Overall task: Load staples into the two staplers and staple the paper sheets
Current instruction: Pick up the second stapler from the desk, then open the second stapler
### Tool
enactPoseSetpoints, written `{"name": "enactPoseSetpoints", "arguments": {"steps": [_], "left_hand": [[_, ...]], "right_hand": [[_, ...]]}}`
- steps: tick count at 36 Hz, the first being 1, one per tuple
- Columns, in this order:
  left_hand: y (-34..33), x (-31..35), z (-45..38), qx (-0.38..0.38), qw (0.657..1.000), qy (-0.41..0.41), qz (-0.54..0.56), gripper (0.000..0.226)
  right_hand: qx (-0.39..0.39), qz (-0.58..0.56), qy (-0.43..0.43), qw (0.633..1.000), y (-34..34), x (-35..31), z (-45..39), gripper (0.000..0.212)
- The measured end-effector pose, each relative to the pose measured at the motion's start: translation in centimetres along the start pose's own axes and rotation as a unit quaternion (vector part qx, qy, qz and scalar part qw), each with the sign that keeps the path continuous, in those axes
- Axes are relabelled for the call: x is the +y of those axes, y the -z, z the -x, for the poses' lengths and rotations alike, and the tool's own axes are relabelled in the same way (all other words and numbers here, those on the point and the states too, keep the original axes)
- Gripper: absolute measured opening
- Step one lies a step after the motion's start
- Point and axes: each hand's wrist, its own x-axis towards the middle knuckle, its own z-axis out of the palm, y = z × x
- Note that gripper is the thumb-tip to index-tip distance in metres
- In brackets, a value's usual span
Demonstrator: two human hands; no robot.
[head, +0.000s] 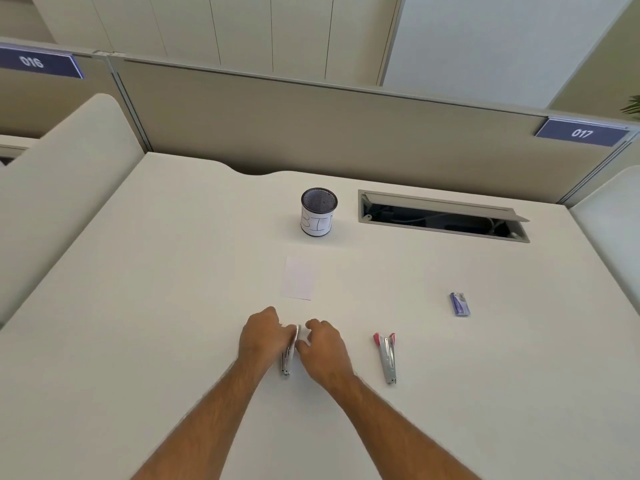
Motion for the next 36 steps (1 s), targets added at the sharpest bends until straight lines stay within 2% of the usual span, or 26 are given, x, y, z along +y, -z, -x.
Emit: {"name": "enactPoseSetpoints", "arguments": {"steps": [3, 7, 11, 14, 16, 19, 23, 28, 31, 36], "left_hand": [[-0.3, 0.1, 0.6, -0.006, 1.000, 0.003, -0.010, 0.022], [-0.4, 0.4, 1.0, -0.006, 1.000, 0.009, -0.010, 0.013], [-0.6, 0.4, 1.4, -0.010, 1.000, 0.019, -0.004, 0.013], [-0.5, 0.3, 1.7, 0.000, 1.000, 0.022, 0.013, 0.012], [-0.5, 0.2, 1.8, -0.007, 0.999, 0.021, 0.038, 0.013], [-0.5, 0.1, 2.1, -0.031, 0.995, 0.014, 0.092, 0.012], [-0.1, 0.2, 2.1, -0.031, 0.985, -0.001, 0.168, 0.005], [1.3, 0.2, 2.3, -0.104, 0.958, -0.056, 0.262, 0.024], [2.2, 0.6, 2.6, -0.139, 0.952, -0.090, 0.256, 0.016], [2.9, 1.2, 2.8, -0.145, 0.944, -0.140, 0.262, 0.010]], "right_hand": [[-0.006, -0.010, 0.003, 1.000, -0.5, -0.3, 0.3, 0.014], [-0.009, -0.044, -0.001, 0.999, -0.8, -0.5, 0.8, 0.006], [-0.002, -0.111, -0.024, 0.994, -1.1, -0.5, 1.3, 0.017], [0.008, -0.189, -0.050, 0.981, -1.0, -0.3, 1.5, 0.009], [0.014, -0.252, -0.072, 0.965, -0.9, -0.3, 1.7, 0.023], [0.023, -0.306, -0.084, 0.948, -1.1, -0.3, 1.9, 0.033], [0.037, -0.355, -0.094, 0.929, -0.8, 0.0, 1.8, 0.026], [0.042, -0.396, -0.061, 0.915, 0.7, 0.3, 1.5, 0.026], [0.035, -0.424, -0.045, 0.904, 1.7, 0.1, 1.5, 0.029], [0.031, -0.465, -0.023, 0.885, 3.1, -0.1, 1.6, 0.029]]}}
